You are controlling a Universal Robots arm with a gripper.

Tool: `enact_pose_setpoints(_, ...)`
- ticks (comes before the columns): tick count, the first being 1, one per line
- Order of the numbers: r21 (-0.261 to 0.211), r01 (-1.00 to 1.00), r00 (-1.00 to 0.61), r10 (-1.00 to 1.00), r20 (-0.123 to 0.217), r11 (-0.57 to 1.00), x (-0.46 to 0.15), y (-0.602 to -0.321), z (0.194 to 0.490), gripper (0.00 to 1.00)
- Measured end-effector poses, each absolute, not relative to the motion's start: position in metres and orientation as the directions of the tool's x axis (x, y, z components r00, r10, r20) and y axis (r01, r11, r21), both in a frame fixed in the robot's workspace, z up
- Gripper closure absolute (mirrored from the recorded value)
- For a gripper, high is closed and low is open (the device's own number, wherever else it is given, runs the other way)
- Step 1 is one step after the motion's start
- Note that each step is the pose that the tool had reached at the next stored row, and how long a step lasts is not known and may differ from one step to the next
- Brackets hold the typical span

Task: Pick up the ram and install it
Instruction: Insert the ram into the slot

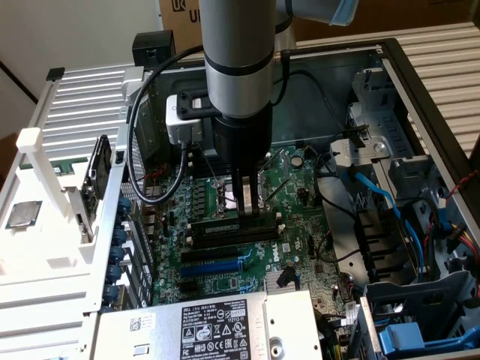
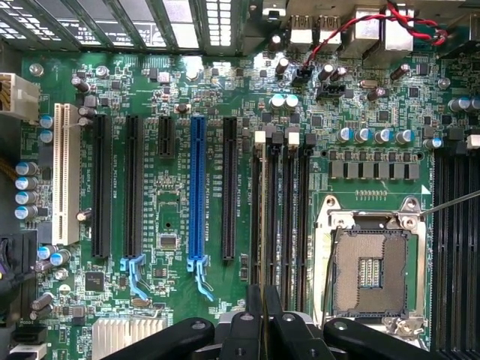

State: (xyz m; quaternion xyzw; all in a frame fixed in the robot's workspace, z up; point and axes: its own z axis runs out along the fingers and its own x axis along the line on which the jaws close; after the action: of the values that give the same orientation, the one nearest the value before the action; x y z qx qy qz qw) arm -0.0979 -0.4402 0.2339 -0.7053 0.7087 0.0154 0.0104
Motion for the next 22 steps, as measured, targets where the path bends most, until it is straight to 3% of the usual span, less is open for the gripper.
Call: enact_pose_setpoints(22, 0.006, -1.000, -0.013, -0.999, -0.034, 0.013, -0.0973, -0.4405, 0.2335, 0.87)
